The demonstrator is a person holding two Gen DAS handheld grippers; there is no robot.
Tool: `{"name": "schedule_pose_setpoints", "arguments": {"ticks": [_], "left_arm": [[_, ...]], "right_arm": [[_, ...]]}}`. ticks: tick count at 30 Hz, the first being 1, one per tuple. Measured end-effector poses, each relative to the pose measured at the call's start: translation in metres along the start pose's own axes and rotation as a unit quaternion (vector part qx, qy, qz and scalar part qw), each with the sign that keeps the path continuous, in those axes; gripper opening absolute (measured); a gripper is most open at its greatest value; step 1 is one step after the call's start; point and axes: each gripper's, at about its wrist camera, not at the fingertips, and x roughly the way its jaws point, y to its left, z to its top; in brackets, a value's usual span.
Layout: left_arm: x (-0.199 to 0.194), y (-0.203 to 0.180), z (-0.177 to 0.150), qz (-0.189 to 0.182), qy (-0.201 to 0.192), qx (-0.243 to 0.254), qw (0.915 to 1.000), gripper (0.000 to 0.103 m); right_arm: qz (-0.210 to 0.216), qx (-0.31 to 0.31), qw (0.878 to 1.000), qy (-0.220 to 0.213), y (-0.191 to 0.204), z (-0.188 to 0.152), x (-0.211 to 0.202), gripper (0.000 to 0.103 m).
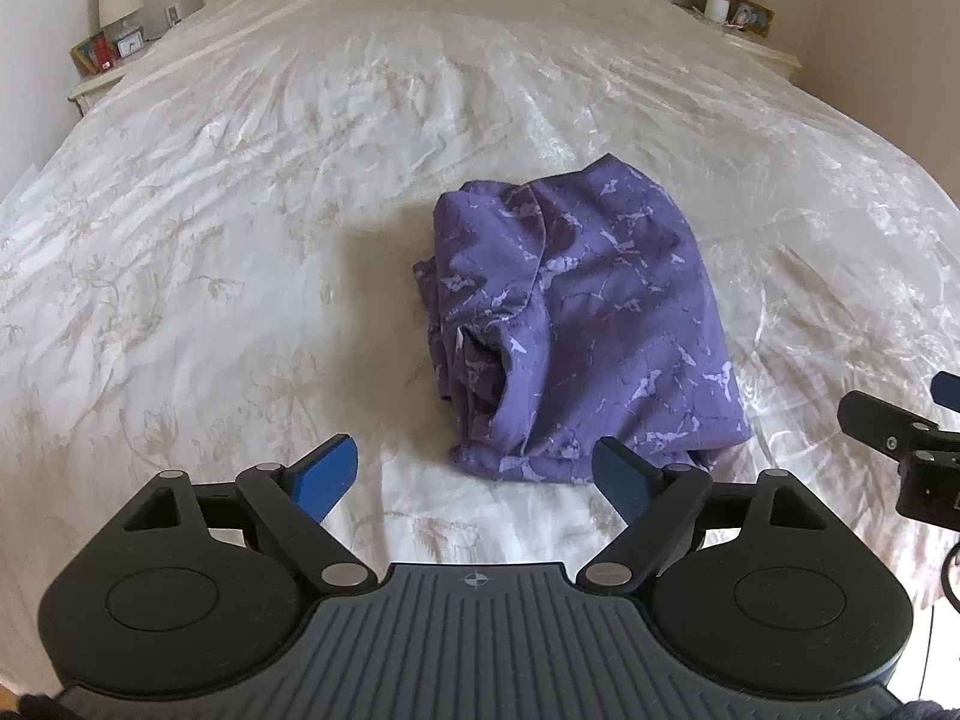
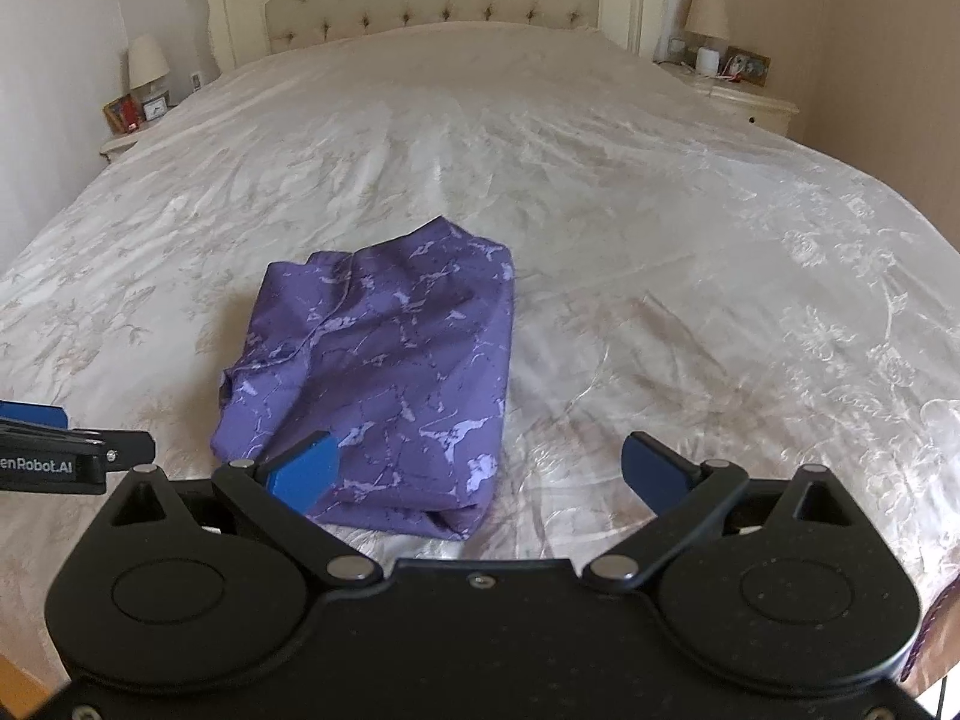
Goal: Fold large clothes
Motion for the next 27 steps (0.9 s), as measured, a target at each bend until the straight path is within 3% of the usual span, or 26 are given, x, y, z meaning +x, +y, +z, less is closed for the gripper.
{"name": "schedule_pose_setpoints", "arguments": {"ticks": [17, 27], "left_arm": [[0.009, 0.001, -0.003, 0.009, 0.019, -0.002, 0.9998, 0.082], [0.013, 0.0, -0.006, -0.004, 0.02, 0.0, 0.9998, 0.082]], "right_arm": [[0.015, 0.012, 1.0, 0.016, 0.0, -0.003, 0.004, 0.099], [0.014, 0.017, 0.999, 0.025, -0.006, -0.002, 0.01, 0.099]]}}
